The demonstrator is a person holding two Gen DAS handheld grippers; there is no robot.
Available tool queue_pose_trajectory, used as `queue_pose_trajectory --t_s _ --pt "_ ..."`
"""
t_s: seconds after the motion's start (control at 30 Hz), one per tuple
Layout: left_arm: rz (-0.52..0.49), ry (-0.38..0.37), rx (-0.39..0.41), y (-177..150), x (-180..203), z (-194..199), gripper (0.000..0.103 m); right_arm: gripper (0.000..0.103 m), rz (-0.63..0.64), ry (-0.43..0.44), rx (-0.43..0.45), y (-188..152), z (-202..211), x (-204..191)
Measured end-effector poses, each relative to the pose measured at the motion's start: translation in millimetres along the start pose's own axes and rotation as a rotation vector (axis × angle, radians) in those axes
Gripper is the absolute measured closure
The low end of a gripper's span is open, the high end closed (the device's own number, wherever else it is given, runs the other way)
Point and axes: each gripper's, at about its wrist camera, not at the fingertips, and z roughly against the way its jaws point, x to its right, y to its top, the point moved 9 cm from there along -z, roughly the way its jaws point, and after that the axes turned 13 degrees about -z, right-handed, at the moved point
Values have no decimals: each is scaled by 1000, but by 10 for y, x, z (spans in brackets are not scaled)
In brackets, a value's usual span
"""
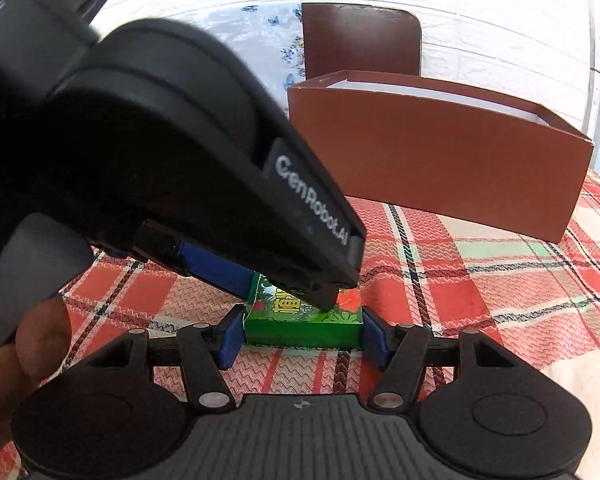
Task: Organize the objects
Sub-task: 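Grasp the green carton with the left gripper, then lower the green carton into the box and open the left gripper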
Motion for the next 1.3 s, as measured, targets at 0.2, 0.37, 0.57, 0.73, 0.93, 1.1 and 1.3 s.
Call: queue_pose_trajectory --t_s 0.2,0.37,0.57,0.73,0.93,1.1,1.3 --pt "6 -8 27 -14 -15 -32 43 40 23 -6 10 -24 8 -38" --pt "1 -20 27 -10 -8 -34 43 40 18 -6 8 -30 23 -56" --pt "-18 -41 33 -25 4 -24 48 40 23 -14 8 -35 31 -70" --pt "-16 -48 40 -37 -23 -17 53 40 26 -16 6 -28 -10 -96" --pt "-26 -41 64 19 -4 97 66 44 0 -26 52 47 115 -66" --pt "-145 -9 213 481 247 462 67 44 30 -64 253 537 362 6" --pt "-252 -2 312 1291 564 504 67 44 7 -107 404 1282 337 406"
